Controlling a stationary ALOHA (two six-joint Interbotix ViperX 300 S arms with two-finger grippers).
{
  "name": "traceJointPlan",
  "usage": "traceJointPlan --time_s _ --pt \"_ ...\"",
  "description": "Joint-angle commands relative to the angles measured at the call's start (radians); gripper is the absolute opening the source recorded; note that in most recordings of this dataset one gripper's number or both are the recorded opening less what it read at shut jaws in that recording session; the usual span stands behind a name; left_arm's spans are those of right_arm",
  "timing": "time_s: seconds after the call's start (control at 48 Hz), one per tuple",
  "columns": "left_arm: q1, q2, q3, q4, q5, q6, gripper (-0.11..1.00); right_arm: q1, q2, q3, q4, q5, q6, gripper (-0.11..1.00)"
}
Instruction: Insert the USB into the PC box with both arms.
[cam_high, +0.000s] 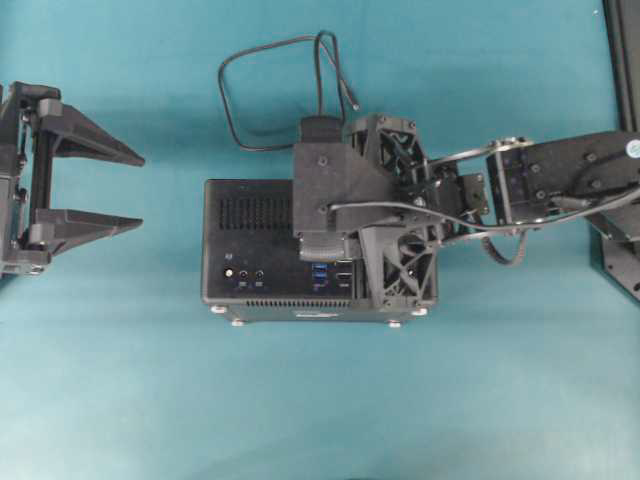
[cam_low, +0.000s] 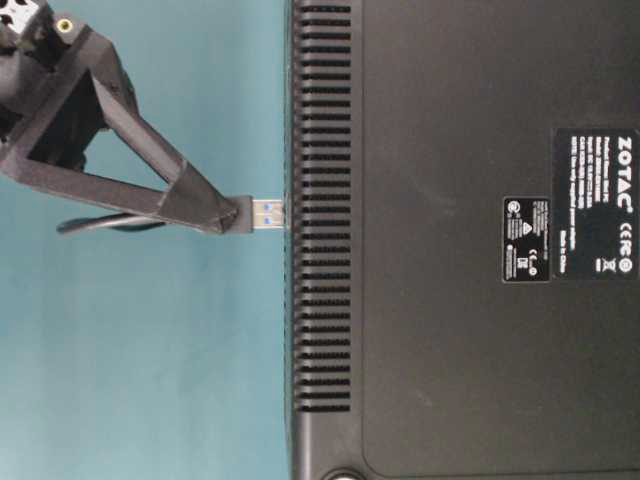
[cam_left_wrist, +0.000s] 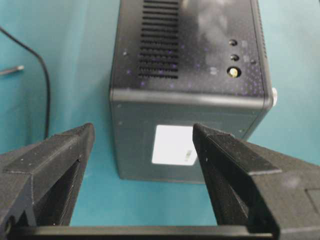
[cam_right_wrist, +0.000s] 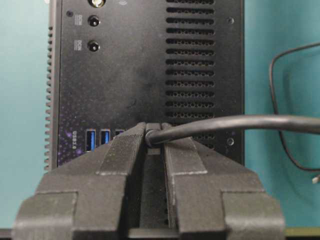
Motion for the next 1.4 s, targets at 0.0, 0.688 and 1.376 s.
traceJointPlan --time_s 0.0,0.688,1.376 --pt "0.0 -0.006 -0.011 0.003 -0.011 0.002 0.83 0.005 -0.009 -0.014 -0.002 -0.002 -0.003 0.11" --pt "0.0 -0.021 -0.002 0.002 -0.011 0.005 0.83 0.028 -0.003 -0.012 0.011 0.014 0.003 0.12" --pt "-0.002 -0.021 -0.003 0.003 -0.009 0.005 0.83 0.02 0.0 -0.002 0.005 -0.021 0.025 0.12"
